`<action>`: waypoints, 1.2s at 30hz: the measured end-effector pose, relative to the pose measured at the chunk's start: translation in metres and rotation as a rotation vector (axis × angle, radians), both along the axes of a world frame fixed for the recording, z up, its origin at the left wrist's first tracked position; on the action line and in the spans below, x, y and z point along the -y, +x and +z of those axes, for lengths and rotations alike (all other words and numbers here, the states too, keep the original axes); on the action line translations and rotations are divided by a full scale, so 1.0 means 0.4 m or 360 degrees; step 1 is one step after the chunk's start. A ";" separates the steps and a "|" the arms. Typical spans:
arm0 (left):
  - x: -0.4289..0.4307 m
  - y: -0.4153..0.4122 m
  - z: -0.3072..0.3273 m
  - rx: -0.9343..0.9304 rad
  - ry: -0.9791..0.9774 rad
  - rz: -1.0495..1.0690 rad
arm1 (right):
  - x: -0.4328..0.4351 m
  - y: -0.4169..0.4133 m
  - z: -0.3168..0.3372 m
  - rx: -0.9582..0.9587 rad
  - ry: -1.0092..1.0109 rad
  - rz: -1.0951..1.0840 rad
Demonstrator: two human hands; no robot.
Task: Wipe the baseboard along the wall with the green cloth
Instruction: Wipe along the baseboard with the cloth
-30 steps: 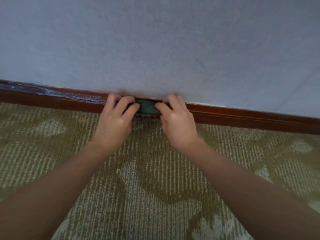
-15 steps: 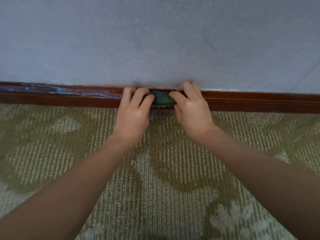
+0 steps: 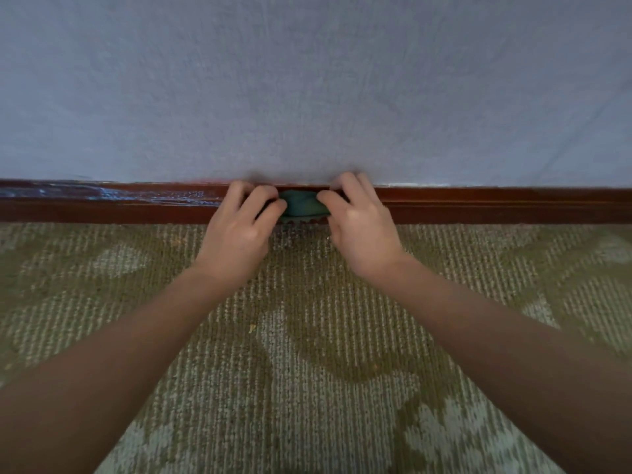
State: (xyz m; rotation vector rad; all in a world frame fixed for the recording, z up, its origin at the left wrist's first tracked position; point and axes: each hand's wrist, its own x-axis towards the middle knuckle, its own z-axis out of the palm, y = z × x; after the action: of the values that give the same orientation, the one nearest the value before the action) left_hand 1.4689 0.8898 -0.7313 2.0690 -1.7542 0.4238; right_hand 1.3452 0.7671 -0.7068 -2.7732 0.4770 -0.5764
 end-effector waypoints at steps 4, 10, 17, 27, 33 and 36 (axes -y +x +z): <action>0.006 -0.005 0.002 -0.0033 -0.0012 0.0006 | 0.021 -0.019 0.005 -0.0063 -0.0061 0.0059; 0.035 -0.014 0.005 0.0055 -0.0013 -0.0147 | 0.039 -0.038 0.007 -0.0016 -0.0061 0.0017; 0.007 0.005 0.009 0.0039 0.0012 -0.0052 | 0.014 -0.013 0.005 -0.0084 -0.0054 0.0034; -0.021 0.035 -0.011 0.0248 0.0112 -0.0244 | -0.012 0.018 -0.010 -0.0100 -0.0146 0.0140; -0.020 0.044 -0.003 0.0323 0.0049 -0.0268 | -0.004 0.016 -0.010 -0.0170 -0.0210 0.0160; -0.039 0.080 -0.013 0.0425 0.0117 -0.0341 | -0.027 0.040 -0.014 -0.0170 -0.0284 0.0203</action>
State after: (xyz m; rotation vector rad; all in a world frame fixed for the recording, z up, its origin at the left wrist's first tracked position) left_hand 1.5008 0.9055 -0.7367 1.9154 -2.1506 0.6014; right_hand 1.3614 0.7779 -0.7122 -2.9887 0.2797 -0.4642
